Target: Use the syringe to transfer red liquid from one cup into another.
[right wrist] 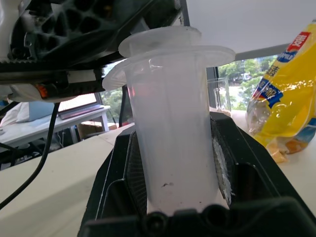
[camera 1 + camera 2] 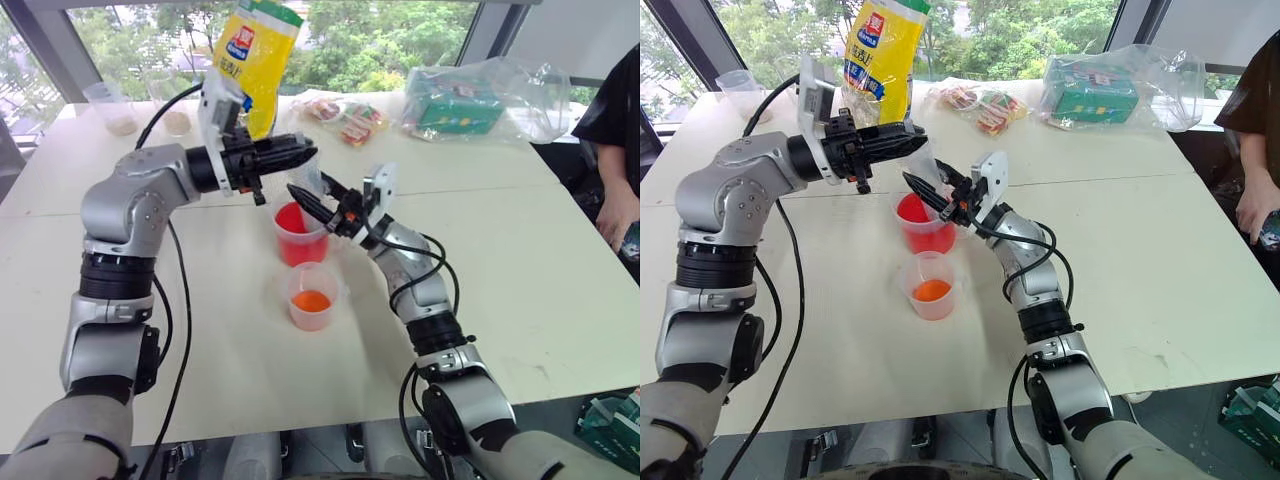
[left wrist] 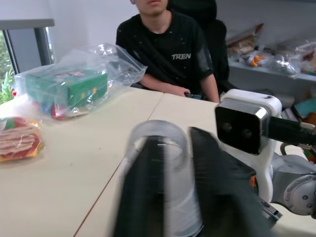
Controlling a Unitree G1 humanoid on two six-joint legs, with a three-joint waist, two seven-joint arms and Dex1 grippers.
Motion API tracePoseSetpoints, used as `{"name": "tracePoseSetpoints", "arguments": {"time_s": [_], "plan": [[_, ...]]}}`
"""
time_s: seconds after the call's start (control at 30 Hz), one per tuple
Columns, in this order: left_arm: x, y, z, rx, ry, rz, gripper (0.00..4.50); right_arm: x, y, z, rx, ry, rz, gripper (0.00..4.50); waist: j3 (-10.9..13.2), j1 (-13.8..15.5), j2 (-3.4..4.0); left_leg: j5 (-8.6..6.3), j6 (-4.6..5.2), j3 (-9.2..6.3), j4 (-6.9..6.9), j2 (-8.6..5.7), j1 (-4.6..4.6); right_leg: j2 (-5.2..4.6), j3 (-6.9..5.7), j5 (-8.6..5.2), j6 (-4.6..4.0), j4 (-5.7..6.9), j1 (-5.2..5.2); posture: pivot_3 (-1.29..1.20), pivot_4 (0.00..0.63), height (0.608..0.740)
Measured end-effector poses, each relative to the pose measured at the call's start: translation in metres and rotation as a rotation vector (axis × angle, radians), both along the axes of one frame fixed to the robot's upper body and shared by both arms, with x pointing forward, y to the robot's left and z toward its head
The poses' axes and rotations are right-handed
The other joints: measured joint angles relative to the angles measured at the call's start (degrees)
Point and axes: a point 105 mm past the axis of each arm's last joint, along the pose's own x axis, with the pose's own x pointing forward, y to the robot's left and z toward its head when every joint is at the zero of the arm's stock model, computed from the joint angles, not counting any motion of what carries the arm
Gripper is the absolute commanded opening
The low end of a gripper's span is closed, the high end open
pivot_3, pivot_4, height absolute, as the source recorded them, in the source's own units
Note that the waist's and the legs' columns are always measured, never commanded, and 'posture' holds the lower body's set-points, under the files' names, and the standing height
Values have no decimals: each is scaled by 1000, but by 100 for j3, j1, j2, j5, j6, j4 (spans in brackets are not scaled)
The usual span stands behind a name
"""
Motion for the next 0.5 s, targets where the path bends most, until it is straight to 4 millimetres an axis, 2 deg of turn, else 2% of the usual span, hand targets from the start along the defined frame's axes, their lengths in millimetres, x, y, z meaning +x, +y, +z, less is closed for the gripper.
{"name": "tracePoseSetpoints", "arguments": {"time_s": [0.27,0.5], "plan": [[5,0,2,-2,8,12,66,1,-2,0,0,4,-6,1420,0,2,0,0,0,0,0,0,0,0,0,0,0,0,-1,0,150,740],[9,-1,11,-6,-2,14,66,6,-2,6,13,-5,-10,1420,0,1,0,0,0,0,0,0,-1,0,0,0,0,-1,-1,0,150,740]]}}
